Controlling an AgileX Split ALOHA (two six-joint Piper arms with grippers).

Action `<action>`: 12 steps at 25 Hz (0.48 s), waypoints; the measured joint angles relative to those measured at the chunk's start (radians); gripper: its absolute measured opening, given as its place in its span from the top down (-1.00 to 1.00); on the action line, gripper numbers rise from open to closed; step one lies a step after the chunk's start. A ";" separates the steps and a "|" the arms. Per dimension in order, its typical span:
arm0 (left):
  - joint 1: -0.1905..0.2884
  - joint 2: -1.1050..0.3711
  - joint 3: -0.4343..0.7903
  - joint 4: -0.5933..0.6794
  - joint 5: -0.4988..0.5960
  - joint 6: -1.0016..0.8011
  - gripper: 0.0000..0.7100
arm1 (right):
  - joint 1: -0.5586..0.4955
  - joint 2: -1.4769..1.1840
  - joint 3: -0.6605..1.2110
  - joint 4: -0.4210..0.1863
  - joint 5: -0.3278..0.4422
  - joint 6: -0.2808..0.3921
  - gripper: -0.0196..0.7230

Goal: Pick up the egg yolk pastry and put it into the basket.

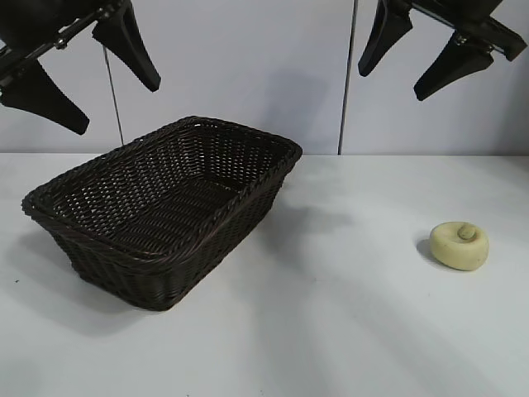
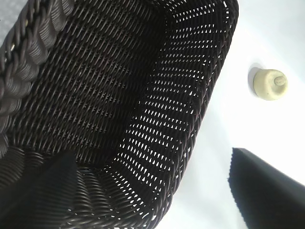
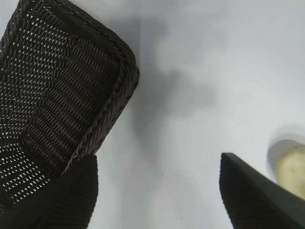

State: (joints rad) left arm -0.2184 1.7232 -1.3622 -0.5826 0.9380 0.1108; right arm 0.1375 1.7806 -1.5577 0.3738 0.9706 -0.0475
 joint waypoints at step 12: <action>0.000 0.000 0.000 0.007 0.007 0.000 -0.77 | 0.000 0.000 0.000 -0.003 0.000 0.000 -0.45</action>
State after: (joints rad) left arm -0.2184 1.7232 -1.3622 -0.5753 0.9446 0.1108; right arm 0.1375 1.7806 -1.5577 0.3708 0.9706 -0.0475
